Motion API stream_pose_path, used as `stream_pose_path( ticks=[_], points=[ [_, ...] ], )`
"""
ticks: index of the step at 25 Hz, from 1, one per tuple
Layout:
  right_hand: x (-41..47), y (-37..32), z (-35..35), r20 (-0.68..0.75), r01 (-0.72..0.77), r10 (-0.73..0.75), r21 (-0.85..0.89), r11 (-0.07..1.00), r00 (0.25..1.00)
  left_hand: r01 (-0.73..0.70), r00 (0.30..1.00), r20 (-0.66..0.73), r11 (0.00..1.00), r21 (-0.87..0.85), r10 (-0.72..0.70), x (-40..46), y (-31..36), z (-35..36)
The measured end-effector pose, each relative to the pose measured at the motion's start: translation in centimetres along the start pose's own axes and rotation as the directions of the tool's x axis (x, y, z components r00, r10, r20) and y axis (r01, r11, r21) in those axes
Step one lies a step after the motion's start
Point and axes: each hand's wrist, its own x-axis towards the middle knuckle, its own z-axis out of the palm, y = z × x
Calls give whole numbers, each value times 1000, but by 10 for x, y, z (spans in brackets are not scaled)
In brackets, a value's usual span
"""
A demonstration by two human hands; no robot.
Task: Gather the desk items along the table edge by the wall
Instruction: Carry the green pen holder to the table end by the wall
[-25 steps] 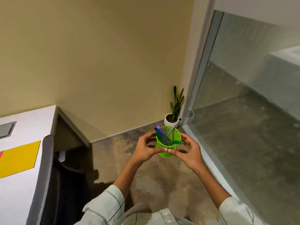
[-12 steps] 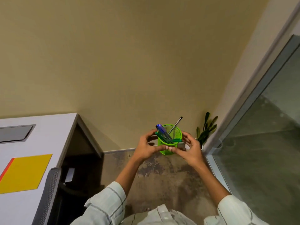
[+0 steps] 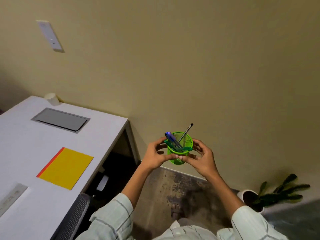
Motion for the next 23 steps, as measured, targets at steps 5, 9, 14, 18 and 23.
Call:
stream_pose_path(
  ticks=[5,9,14,18,23],
  points=[
    [117,-5,46,266,49,-49,4,999,963,46,966,-256,999,-4,-45,53,-5,-54],
    [193,-15,90,478,97,-104,40,994,872,83,878,-471,996,-23,-85,79,-11,-93],
    [249,-21,164,661,109,-142,90,990,737,83,731,-674,994,-68,-107,93,-33,-133],
    [284,-27,235,733,119,-139,79,990,666,110,631,-764,990,-86,-136,110,-49,-180],
    [328,-39,334,774,156,-149,65,986,615,135,578,-802,987,-88,-150,136,-81,-263]
  ],
)
